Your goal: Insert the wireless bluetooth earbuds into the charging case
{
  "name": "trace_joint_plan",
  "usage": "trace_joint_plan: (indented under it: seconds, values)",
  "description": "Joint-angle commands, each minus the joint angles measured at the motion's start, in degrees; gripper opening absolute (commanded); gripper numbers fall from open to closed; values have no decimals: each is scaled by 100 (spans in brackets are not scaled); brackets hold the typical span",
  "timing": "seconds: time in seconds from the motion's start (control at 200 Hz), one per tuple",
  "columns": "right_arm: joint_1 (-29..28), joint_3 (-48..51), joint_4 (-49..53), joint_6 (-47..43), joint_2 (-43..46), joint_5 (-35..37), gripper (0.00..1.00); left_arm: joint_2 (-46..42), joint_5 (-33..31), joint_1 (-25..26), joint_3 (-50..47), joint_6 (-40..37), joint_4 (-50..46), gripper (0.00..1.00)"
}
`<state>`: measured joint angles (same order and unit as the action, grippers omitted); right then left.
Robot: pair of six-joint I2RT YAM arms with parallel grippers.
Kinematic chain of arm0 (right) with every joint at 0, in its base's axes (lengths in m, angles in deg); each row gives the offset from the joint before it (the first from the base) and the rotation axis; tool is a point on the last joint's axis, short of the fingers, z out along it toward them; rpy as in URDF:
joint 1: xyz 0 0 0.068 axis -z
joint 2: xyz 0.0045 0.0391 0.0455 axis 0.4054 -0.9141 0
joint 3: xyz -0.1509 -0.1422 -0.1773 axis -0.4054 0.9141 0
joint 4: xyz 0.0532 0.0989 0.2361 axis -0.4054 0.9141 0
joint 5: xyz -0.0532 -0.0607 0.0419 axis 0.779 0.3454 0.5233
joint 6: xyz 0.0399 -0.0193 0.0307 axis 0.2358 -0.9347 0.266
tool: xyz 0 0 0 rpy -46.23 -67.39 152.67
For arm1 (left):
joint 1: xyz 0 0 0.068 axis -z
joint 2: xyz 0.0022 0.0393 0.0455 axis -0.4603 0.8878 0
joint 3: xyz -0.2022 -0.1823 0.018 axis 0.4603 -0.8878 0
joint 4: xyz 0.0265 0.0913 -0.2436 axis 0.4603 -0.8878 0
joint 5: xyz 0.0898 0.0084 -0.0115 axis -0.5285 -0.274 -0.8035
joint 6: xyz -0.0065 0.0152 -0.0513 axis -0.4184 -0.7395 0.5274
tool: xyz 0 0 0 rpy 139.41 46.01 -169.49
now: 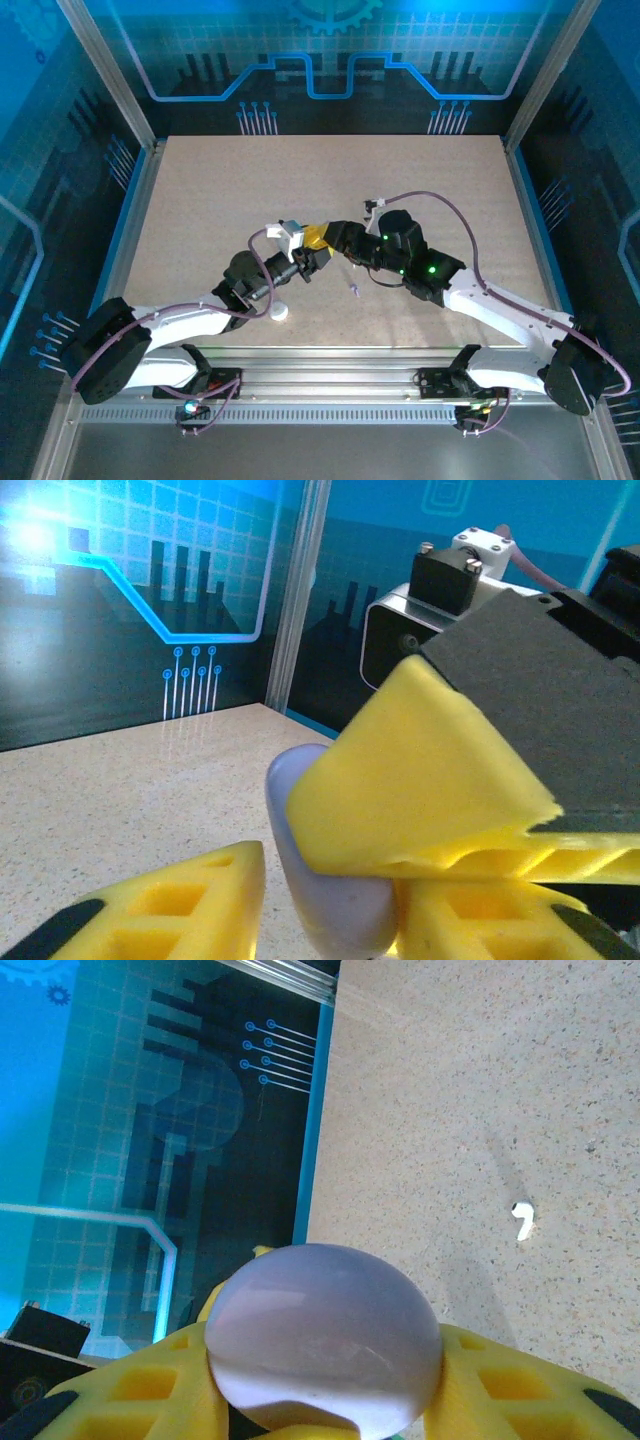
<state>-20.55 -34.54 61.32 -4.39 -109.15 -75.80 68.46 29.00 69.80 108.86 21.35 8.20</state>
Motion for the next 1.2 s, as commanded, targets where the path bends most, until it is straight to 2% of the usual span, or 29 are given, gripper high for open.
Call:
trace_joint_plan:
  seconds: [0.0, 0.08, 0.15, 0.3, 0.415, 0.585, 0.7, 0.82, 0.96, 1.196]
  values:
    - [-124, -24, -7, -41, 60, -206, 45, 9, -124, -19, 115, 56, 213, 33]
    - [-126, -103, 126, -224, 52, -269, 48, -26, -101, -21, 128, 72, 129, 30]
    - [-115, -194, 358, -524, 122, -182, 57, -71, -99, -21, 116, 126, 54, 29]
    - [192, -501, 1006, -1775, 467, -175, 71, -236, 173, -21, 95, 219, -86, 25]
    - [658, -563, 1114, -2702, 745, -863, 77, -342, 395, -24, 186, 284, -399, 24]
    - [1303, -451, 1067, -4008, 913, -2005, 76, -347, 913, -24, 267, 310, -420, 23]
    - [1629, -403, 1001, -5377, 952, -3238, 73, -347, 1203, -31, 310, 366, -383, 23]
    - [1901, -544, 1725, -7301, 968, -4154, 73, -322, 1485, -29, 365, 377, -301, 23]
    - [2285, -984, 2599, -8602, 781, -5127, 71, -306, 1858, -26, 431, 290, -219, 25]
    - [2425, -1810, 4257, -10382, 203, -5395, 62, -129, 2165, -23, 443, 367, 223, 24]
